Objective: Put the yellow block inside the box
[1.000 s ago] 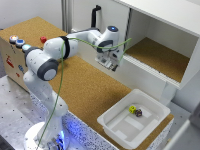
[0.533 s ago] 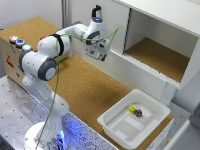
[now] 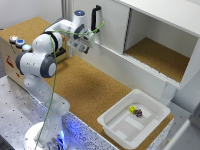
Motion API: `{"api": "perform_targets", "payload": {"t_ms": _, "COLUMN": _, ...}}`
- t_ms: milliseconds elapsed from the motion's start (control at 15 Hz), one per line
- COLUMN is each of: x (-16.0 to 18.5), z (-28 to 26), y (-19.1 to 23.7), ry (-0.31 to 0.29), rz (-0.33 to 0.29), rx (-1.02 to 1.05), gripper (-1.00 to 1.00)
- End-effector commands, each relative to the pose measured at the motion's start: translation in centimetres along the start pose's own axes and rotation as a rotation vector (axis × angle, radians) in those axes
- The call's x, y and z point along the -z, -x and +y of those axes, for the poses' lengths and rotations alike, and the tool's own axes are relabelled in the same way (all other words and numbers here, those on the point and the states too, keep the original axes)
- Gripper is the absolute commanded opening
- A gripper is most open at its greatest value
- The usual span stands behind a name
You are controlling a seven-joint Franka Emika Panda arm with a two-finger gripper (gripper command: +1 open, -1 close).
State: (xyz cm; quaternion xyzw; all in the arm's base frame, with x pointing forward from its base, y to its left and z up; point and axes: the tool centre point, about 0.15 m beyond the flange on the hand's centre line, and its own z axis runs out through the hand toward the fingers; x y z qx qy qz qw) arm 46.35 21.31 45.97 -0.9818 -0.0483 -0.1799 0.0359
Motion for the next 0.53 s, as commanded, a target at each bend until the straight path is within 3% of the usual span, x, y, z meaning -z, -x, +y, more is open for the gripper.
{"api": "perform_targets", "payload": {"t_ms": 0, "x": 4.2, "z": -1.6, "y": -7.2, "ry": 0.140, "rz": -0.118, "rx": -0.044, "gripper": 1.00}}
{"api": "perform_targets", "payload": {"t_ms": 133, "x": 6.4, "z": -0.9, "y": -8.4, "ry": 0.127, "rz": -0.126, "rx": -0.040, "gripper": 1.00}}
{"api": "perform_targets", "payload": {"t_ms": 467, "x": 10.9, "z": 0.0, "y": -10.8, "ry": 0.193, "rz": -0.063, "rx": -0.031, "gripper": 1.00}}
